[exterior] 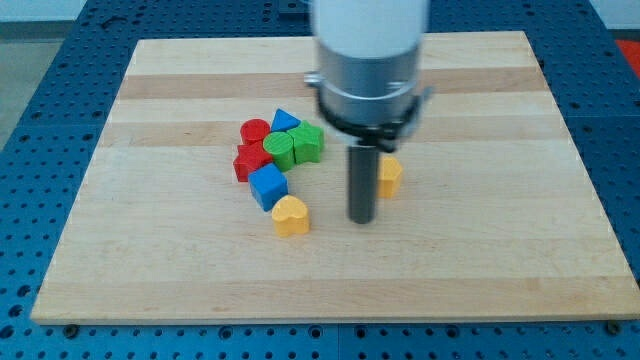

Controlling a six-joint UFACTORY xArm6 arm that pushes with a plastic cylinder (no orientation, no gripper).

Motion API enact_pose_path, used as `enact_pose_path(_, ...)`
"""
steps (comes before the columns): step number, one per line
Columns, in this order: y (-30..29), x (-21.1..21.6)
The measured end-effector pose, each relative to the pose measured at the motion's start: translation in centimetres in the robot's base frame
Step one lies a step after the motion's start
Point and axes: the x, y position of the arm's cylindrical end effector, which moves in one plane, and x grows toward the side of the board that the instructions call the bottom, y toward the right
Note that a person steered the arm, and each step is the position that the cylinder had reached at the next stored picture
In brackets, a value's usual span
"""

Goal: Push the yellow hexagon to the right side of the green star

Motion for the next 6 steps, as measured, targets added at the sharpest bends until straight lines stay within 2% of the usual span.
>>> enact_pose_path(1, 5.5, 0.0)
enact_pose_path(2, 7.2, -2.5)
enact_pose_path(4, -2.4, -3.5)
enact_pose_path(5, -3.7, -6.0)
enact_pose_path(6, -4.1, -4.5)
